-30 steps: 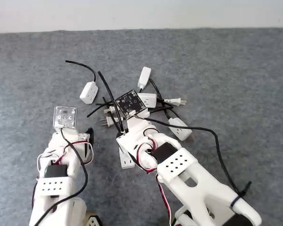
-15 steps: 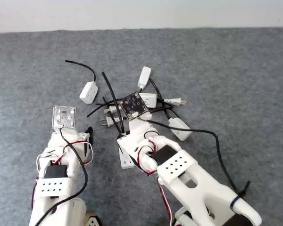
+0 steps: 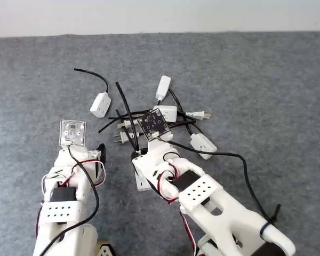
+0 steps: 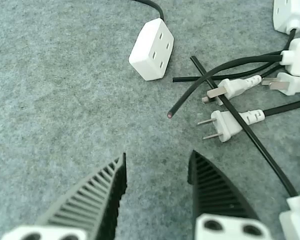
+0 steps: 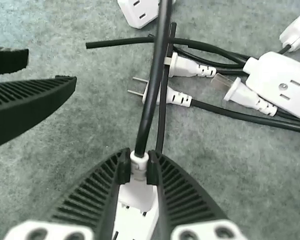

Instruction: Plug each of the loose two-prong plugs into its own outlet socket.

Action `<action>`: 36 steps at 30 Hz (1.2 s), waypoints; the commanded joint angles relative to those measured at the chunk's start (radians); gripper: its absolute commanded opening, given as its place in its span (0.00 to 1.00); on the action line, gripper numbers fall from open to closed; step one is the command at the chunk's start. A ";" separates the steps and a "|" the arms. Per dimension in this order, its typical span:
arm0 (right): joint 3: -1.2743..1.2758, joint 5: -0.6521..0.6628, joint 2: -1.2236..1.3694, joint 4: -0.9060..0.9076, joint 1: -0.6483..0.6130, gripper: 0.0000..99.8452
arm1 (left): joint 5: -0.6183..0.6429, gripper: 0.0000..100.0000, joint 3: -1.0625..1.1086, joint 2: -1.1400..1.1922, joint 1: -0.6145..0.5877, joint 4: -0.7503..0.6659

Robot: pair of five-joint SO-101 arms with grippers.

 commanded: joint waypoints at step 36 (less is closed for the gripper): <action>0.126 0.091 -0.016 -0.131 0.004 0.01 | 0.009 0.19 -0.015 -0.017 0.003 0.046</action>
